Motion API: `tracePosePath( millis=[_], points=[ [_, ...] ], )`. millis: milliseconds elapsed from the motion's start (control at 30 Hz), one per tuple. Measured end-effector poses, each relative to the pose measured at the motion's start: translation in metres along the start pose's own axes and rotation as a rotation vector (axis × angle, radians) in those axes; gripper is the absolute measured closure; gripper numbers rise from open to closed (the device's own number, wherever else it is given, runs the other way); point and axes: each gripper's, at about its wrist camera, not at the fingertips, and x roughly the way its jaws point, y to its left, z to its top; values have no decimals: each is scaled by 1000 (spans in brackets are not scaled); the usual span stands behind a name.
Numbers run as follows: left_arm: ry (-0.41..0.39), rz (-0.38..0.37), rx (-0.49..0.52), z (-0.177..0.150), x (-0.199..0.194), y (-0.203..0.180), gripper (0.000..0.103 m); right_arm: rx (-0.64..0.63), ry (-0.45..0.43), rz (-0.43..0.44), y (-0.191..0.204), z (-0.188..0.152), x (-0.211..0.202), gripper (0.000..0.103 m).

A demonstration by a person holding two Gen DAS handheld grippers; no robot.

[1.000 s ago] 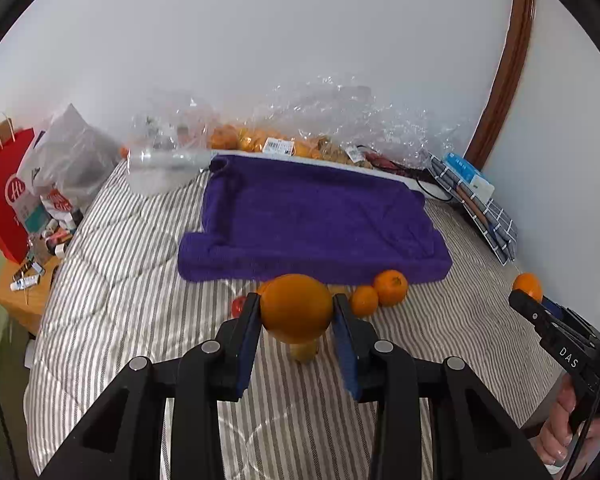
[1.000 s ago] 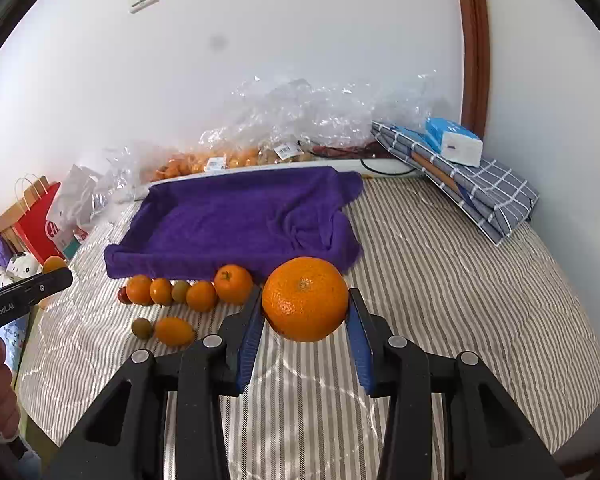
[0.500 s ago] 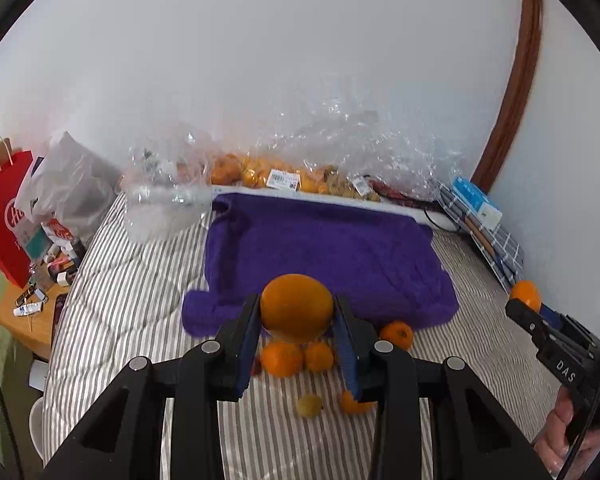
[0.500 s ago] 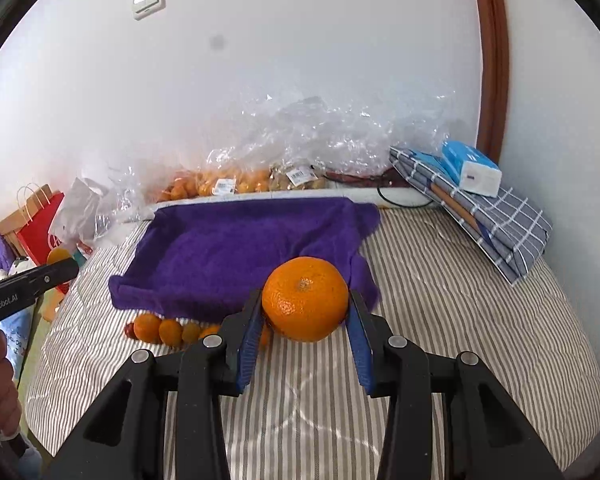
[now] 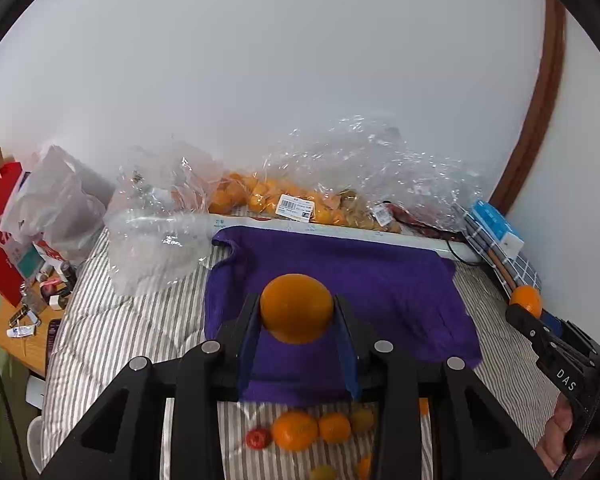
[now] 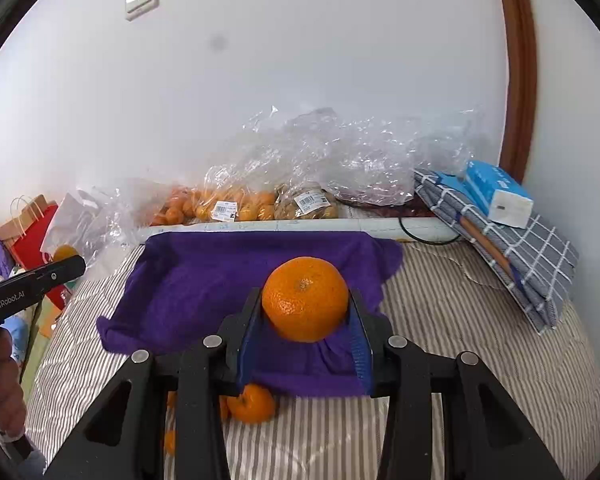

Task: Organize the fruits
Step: 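Lift and carry both held oranges over the purple towel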

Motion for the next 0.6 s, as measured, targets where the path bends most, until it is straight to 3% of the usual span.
tracePosePath(
  millis=[267, 600],
  points=[
    [26, 3, -35, 14, 49, 12, 69, 3, 40, -22, -2, 12, 56, 63],
    [107, 12, -13, -6, 115, 14, 69, 28, 138, -29, -11, -1, 126, 63]
  ],
)
